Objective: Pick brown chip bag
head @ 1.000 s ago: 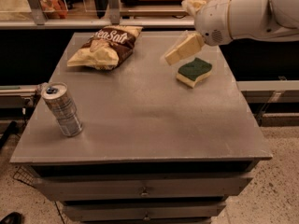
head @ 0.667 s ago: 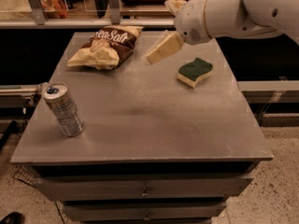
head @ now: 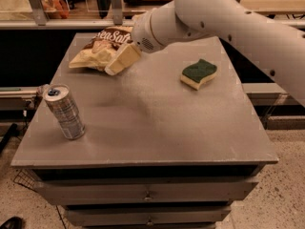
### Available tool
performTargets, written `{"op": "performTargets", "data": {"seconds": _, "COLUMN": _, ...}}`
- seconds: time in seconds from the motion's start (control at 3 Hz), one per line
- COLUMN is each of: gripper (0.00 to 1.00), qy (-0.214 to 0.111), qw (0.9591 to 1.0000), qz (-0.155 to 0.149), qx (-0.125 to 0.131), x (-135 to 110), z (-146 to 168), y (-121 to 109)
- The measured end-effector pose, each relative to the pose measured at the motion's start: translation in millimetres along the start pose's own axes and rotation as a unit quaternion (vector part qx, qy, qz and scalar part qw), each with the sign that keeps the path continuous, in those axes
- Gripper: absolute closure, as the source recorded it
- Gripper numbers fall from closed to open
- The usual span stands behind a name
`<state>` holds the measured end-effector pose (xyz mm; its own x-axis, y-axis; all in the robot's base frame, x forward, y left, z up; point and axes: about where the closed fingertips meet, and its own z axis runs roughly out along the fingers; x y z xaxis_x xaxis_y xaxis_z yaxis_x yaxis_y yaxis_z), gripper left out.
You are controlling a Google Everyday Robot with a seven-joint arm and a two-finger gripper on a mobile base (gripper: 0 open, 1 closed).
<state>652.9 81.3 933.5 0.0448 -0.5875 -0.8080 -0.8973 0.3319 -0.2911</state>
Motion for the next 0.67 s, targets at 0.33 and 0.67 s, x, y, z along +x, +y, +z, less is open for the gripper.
{"op": "performTargets", "data": {"seconds": 0.33, "gripper": 0.0, "qy": 0.027, "qw": 0.9995, "qz": 0.018, "qx": -0.004, "x": 5, "z": 41, "y": -6}}
{"op": "performTargets", "data": {"seconds": 0.67, "gripper": 0.0, "qy": 0.047, "qw": 0.9982, "qz": 0.036, "qx": -0.008, "x": 11, "z": 74, "y": -14}}
